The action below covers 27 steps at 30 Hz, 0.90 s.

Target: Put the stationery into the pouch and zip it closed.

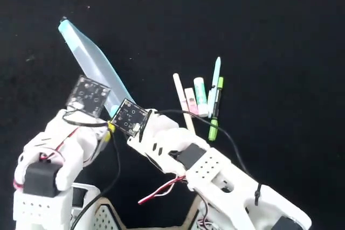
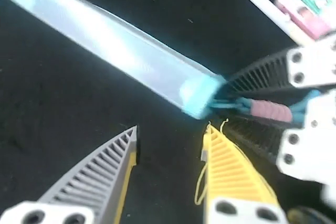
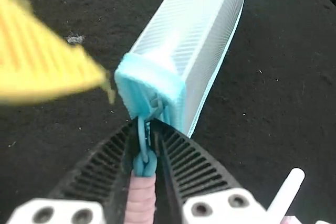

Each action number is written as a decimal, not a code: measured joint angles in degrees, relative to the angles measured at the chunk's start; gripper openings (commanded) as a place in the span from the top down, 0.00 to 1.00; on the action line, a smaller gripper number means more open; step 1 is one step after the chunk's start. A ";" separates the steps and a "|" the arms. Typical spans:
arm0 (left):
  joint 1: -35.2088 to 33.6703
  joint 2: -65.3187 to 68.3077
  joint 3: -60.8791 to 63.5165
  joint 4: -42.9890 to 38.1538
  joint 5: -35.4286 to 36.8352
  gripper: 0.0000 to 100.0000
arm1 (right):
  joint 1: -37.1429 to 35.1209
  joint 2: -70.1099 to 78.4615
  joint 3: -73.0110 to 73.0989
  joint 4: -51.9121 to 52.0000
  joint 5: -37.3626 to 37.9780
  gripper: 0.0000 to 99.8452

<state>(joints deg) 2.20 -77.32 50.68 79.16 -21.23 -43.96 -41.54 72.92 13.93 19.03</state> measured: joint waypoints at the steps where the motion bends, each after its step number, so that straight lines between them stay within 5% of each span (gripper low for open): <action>1: 1.14 0.88 0.00 0.09 -0.09 0.79 | 0.00 0.00 0.00 0.00 0.00 0.99; 18: 3.69 6.51 4.40 -11.78 1.85 0.80 | 0.35 0.00 0.00 0.00 0.00 0.99; 27: 4.04 6.51 4.66 -12.13 1.93 0.96 | 0.35 0.00 0.00 -0.18 -0.09 0.99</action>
<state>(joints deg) 6.24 -70.81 55.34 67.03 -19.30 -43.60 -41.54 72.92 13.76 18.95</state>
